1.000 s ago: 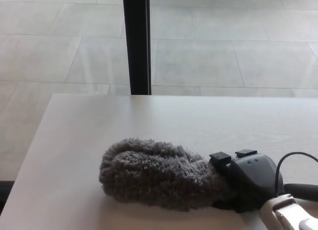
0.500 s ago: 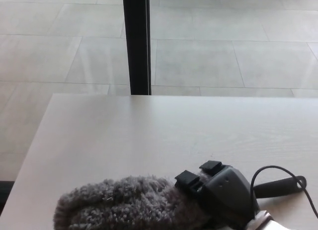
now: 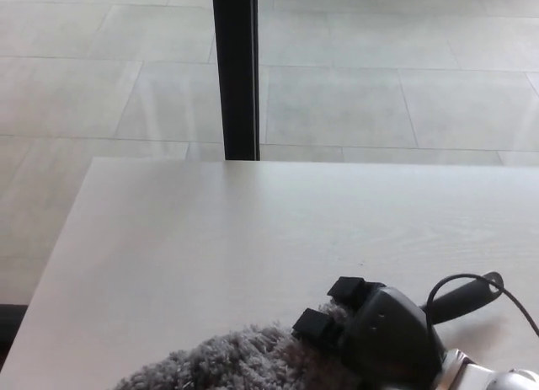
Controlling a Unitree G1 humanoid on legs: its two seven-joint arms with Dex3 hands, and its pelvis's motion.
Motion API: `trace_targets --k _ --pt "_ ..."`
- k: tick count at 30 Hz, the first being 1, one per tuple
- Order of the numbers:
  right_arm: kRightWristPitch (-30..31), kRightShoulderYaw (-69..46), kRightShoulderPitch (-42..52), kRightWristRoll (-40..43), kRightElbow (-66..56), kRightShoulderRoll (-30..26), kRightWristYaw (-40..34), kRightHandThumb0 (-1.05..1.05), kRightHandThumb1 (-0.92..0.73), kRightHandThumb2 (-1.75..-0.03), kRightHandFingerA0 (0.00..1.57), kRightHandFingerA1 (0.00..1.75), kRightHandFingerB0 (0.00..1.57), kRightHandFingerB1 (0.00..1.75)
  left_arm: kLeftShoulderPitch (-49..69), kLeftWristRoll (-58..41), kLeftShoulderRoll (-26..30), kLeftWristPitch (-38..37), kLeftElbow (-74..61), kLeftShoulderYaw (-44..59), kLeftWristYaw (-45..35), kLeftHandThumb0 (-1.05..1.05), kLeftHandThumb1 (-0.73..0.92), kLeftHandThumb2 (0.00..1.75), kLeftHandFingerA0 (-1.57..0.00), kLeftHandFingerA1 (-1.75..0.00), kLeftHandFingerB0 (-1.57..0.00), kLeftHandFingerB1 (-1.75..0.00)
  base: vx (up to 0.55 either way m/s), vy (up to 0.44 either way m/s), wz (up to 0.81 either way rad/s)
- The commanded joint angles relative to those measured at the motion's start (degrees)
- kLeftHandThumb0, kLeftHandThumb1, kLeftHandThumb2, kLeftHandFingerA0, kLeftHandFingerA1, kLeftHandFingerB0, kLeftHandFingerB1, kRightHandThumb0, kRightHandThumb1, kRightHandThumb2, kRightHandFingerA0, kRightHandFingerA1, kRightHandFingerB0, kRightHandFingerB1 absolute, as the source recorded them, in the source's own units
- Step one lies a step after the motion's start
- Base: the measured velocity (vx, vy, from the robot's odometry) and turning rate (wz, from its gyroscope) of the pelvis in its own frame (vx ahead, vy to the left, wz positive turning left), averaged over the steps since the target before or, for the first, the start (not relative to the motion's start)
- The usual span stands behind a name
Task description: The robot uses its right hand to pick up the duster kept in the middle of the desk and use it to wipe the desk by swiping its surface twice
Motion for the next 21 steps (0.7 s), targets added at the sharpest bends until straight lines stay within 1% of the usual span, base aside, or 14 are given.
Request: trace_targets --k 1,2,7,8,11,13,14,15,16,17,18,19,20,21 --pt "-2.36 -3.11 -0.79 -1.79 2.53 -0.75 3.06 -0.39 -0.5 -0.96 1.12 1.31 0.78 0.98 0.44 0.46 1.37 -1.99 0.12 -0.19 -1.15 -0.49 0.63 0.59 -0.77 -0.69 -0.66 -0.49 0.0 0.0 0.0" --pt "-2.31 -5.2 -0.56 0.11 3.23 -0.37 5.53 -0.37 -0.65 -0.62 0.84 1.7 0.81 0.9 0.5 0.65 1.33 -2.0 0.22 -0.33 -0.73 -0.49 0.63 0.59 -0.76 -0.64 -0.68 -0.48 0.0 0.0 0.0" --pt "1.26 -13.48 -0.44 5.63 7.33 1.7 13.85 -0.36 -0.62 -0.59 0.93 1.66 0.88 0.73 0.78 1.12 1.11 -2.05 0.44 -0.92 0.25 -0.49 0.64 0.6 -0.75 -0.63 -0.67 -0.47 0.0 0.0 0.0" --pt "4.84 -16.13 -1.15 7.33 9.8 2.6 16.65 -0.3 -0.56 -0.56 0.98 1.64 0.9 0.63 0.84 0.48 0.93 -2.03 0.6 -0.38 -0.38 -0.45 0.64 0.59 -0.81 -0.66 -0.65 -0.49 0.0 0.0 0.0" --pt "12.91 -19.95 -2.98 8.67 13.94 3.43 23.1 -0.3 -0.57 -0.61 0.91 1.64 0.87 0.62 0.89 -0.31 0.79 -1.91 0.65 0.32 -1.27 -0.47 0.63 0.59 -0.77 -0.64 -0.66 -0.48 0.0 0.0 0.0" --pt "17.24 -21.92 -3.99 9.14 16.72 3.36 25.14 -0.31 -0.59 -0.57 0.88 1.61 0.86 0.66 0.87 -0.06 0.74 -1.7 0.63 0.18 -0.78 -0.46 0.63 0.59 -0.75 -0.65 -0.67 -0.48 0.0 0.0 0.0" --pt "18.5 -22.84 -4.2 9.42 17.73 2.91 26.16 -0.31 -0.59 -0.61 0.86 1.65 0.81 0.83 1.01 -0.13 0.67 -1.8 0.56 0.24 -0.84 -0.46 0.63 0.59 -0.76 -0.67 -0.67 -0.48 0.0 0.0 0.0" --pt "19.3 -23.26 -4.28 9.13 18.32 2.59 26.14 -0.31 -0.59 -0.61 0.86 1.65 0.81 0.83 1.08 -0.24 0.63 -1.9 0.56 0.35 -0.92 -0.46 0.63 0.59 -0.76 -0.67 -0.67 -0.48 0.0 0.0 0.0" --pt "19.04 -24.71 -4.06 10.03 19.71 1.12 25.34 -0.32 -0.59 -0.6 0.89 1.68 0.85 1.1 1.16 -0.16 0.62 -2.08 0.59 0.27 -1.23 -0.46 0.65 0.6 -0.73 -0.64 -0.64 -0.48 0.0 0.0 0.0" --pt "19.45 -25.65 -4.01 10.49 20.29 0.55 26.01 -0.34 -0.56 -0.59 0.89 1.68 0.87 1.01 1.32 0.03 0.64 -2.29 0.5 0.09 -1.22 -0.46 0.65 0.6 -0.72 -0.64 -0.65 -0.48 0.0 0.0 0.0" --pt "19.96 -26.38 -4.06 10.63 20.94 -0.11 26.71 -0.42 -0.48 -0.66 0.99 1.59 0.9 1.0 1.48 -0.07 0.62 -2.45 0.36 0.17 -1.27 -0.46 0.65 0.6 -0.72 -0.63 -0.65 -0.48 0.0 0.0 0.0" --pt "20.07 -26.73 -3.91 10.18 21.41 -1.09 26.95 -0.34 -0.43 -0.89 1.18 1.33 0.83 1.0 1.52 -0.16 0.6 -2.4 0.26 0.25 -1.27 -0.45 0.66 0.6 -0.7 -0.61 -0.63 -0.48 0.0 0.0 0.0" --pt "20.79 -26.97 -3.87 9.71 21.92 -1.58 27.05 -0.35 -0.59 -0.58 0.88 1.66 0.81 0.88 1.57 0.0 0.63 -2.47 0.19 0.09 -1.2 -0.44 0.67 0.6 -0.69 -0.61 -0.63 -0.47 0.0 0.0 0.0" --pt "21.89 -27.19 -3.94 9.31 22.53 -1.81 27.15 -0.35 -0.59 -0.58 0.88 1.66 0.81 0.88 1.64 0.26 0.67 -2.62 0.13 -0.14 -1.12 -0.44 0.67 0.6 -0.69 -0.61 -0.63 -0.47 0.0 0.0 0.0"
